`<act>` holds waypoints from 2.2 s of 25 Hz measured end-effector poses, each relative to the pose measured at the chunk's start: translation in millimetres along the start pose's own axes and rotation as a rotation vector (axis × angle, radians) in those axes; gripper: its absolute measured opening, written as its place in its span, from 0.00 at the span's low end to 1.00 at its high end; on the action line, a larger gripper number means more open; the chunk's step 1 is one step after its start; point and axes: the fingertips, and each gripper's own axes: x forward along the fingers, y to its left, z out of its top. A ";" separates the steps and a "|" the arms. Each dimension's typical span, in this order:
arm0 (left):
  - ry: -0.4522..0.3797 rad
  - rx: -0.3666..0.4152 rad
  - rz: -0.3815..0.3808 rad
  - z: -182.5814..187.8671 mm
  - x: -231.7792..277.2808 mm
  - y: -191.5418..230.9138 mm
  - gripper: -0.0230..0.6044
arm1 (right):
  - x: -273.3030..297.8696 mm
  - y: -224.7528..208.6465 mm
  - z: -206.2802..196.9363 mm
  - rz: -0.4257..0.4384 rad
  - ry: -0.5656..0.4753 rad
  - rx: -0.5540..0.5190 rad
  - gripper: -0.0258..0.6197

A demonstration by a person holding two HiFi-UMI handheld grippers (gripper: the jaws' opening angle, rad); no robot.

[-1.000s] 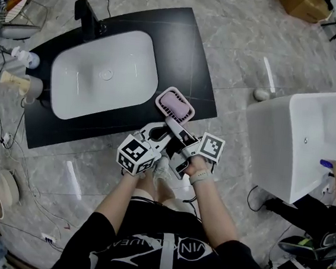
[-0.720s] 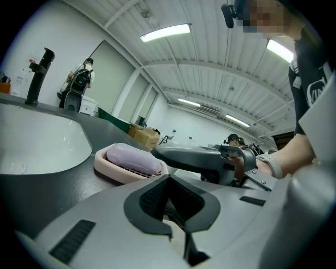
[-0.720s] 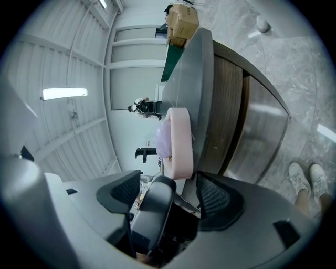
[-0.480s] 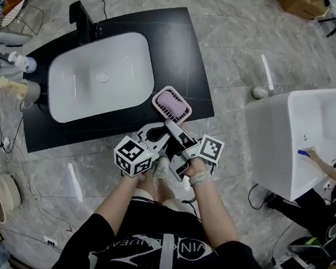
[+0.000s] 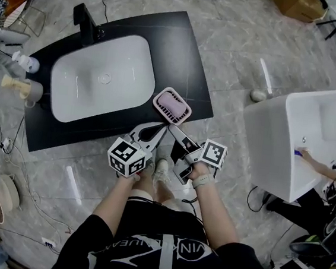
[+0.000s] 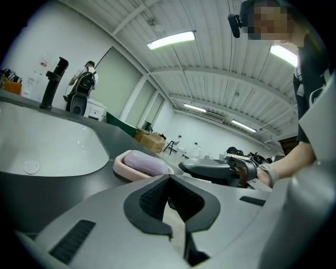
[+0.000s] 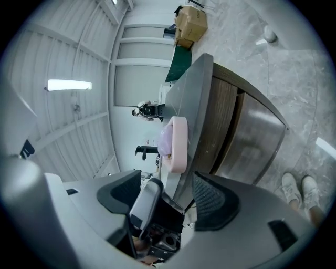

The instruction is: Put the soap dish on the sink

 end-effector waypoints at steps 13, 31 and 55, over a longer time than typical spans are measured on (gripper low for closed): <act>-0.025 0.020 0.089 15.5 -32.2 20.5 0.06 | -8.4 14.8 -13.3 0.003 0.093 -0.255 0.29; -0.112 0.065 0.195 53.4 -79.8 44.6 0.06 | -19.9 60.7 10.8 -0.081 0.013 -0.780 0.10; -0.233 0.188 0.315 126.1 -136.9 52.8 0.06 | -29.4 145.1 29.4 -0.103 -0.118 -1.178 0.09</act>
